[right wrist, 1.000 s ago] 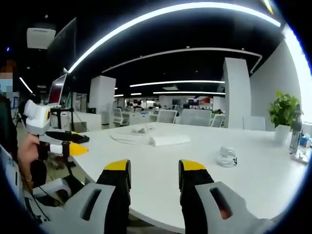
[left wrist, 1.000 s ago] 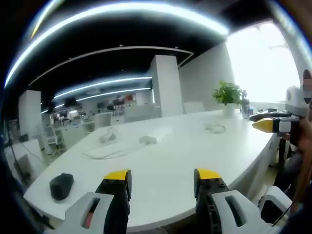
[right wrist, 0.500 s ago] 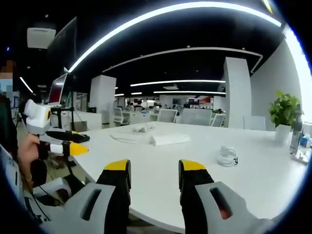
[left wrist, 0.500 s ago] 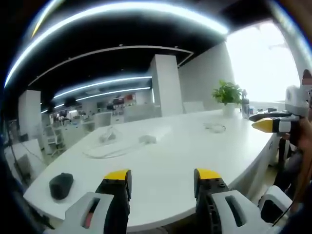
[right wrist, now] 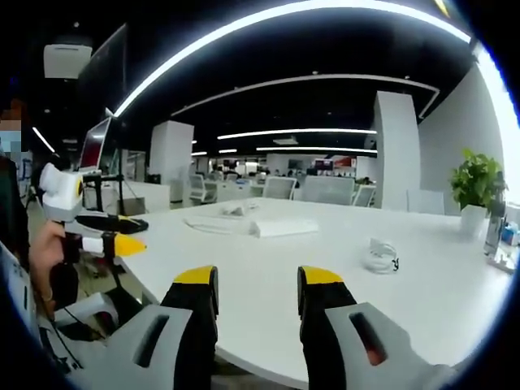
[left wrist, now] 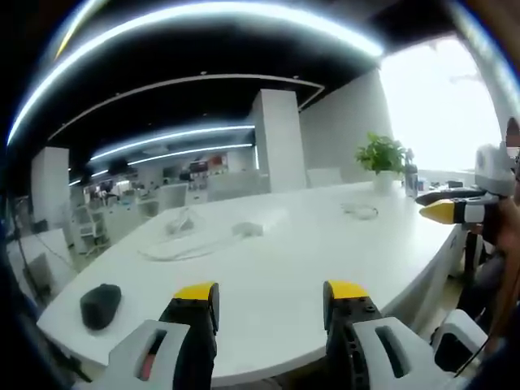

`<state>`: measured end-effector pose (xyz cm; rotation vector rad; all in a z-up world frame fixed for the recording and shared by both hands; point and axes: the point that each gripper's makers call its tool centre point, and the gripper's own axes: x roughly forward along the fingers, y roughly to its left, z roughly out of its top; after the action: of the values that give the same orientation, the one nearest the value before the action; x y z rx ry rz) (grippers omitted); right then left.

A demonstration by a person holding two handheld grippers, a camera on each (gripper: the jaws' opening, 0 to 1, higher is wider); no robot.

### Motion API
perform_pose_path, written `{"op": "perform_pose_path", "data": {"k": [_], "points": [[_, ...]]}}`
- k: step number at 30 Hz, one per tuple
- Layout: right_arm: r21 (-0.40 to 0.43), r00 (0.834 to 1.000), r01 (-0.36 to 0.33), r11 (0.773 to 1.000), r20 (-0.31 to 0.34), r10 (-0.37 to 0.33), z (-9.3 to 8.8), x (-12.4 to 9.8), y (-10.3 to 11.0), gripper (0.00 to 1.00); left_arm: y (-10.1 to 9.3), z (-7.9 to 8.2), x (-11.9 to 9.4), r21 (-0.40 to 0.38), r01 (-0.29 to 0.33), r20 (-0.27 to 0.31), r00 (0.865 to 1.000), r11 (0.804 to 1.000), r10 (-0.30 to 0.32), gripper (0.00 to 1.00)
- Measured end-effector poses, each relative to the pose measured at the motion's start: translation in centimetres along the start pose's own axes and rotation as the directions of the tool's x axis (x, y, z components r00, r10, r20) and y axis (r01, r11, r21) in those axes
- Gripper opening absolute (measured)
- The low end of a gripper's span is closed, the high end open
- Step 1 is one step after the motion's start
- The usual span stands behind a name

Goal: Straighten the power strip on the desk, plug the charger into it

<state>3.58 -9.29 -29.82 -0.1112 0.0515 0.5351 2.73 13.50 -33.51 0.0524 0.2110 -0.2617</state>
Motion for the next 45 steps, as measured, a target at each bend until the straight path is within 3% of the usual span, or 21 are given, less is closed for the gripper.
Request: {"op": "perform_pose_path", "data": {"k": [11,16,30,37,45], "points": [[-0.070,0.998,0.020,0.997,-0.059,-0.024,-1.1,1.2,-0.4,0.38,1.3,0.1,0.8,-0.001,-0.003,0.007,1.000,1.000,0.003,0.53],[-0.058,0.997,0.017,0.998,-0.070,-0.021,-1.4,2.3,-0.8,0.38,2.1,0.6,1.5,-0.009,-0.008,0.022,1.000,1.000,0.009,0.53],[-0.072,0.994,-0.002,0.997,-0.108,-0.005,-1.7,6.0,-2.0,0.38,3.2,1.8,4.7,-0.014,0.012,0.032,0.999,1.000,-0.012,0.51],[-0.037,0.992,-0.032,0.999,-0.121,0.028,-2.0,8.7,-2.6,0.37,4.0,2.8,6.7,-0.037,0.041,0.050,0.998,0.998,-0.039,0.51],[-0.043,0.993,-0.066,0.997,-0.106,0.061,-0.9,10.9,-2.9,0.34,5.0,3.9,8.7,-0.045,0.066,0.068,0.996,0.997,-0.062,0.49]]}}
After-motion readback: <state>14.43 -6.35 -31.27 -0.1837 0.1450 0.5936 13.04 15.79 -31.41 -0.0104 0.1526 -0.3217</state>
